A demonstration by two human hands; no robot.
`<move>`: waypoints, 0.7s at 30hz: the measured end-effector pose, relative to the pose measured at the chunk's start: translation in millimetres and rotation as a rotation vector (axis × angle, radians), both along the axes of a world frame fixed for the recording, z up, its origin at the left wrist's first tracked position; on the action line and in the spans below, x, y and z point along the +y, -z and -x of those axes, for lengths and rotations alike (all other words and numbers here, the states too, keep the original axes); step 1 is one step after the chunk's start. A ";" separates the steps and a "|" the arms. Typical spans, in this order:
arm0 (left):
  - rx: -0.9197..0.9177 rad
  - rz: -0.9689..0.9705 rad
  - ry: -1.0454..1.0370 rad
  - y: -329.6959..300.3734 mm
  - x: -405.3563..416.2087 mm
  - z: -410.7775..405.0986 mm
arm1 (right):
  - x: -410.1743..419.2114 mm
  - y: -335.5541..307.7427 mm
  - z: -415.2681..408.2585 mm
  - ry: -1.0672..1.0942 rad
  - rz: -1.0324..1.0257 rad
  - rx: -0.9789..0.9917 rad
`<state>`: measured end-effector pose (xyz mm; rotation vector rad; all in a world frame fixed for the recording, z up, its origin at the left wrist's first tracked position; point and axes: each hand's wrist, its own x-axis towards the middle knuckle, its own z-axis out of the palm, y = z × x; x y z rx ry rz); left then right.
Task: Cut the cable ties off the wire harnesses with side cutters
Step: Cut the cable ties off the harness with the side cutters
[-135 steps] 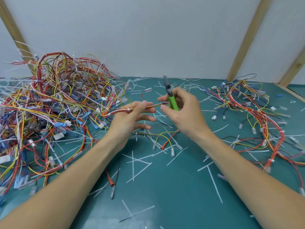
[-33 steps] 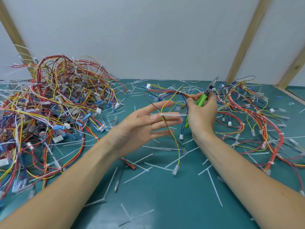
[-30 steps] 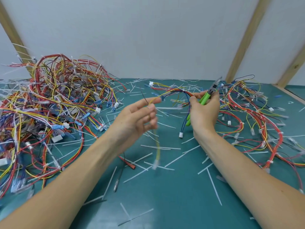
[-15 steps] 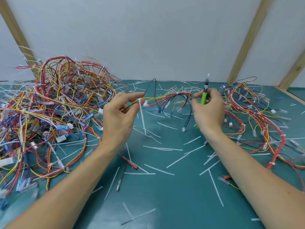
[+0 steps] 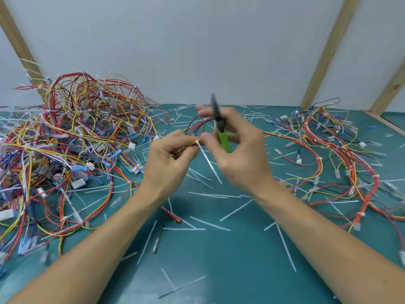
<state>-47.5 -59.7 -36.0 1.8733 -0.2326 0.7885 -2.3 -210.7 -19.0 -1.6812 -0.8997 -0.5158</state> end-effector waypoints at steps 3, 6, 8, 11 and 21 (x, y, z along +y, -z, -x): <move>0.016 -0.003 0.015 1.5 1.4 -0.5 | -2.0 9.6 -6.0 -0.027 0.128 0.058; 0.044 0.057 0.002 1.2 6.0 -2.7 | -4.8 14.0 -12.2 -0.029 0.125 0.088; 0.040 0.099 -0.002 1.8 6.5 -4.6 | -4.5 17.4 -15.4 -0.002 0.103 0.148; 0.027 0.084 0.000 3.6 7.6 -6.5 | -3.0 19.9 -18.4 -0.035 0.046 0.320; 0.233 0.045 -0.090 14.7 19.6 -18.0 | -2.2 23.4 -24.9 0.009 0.127 0.593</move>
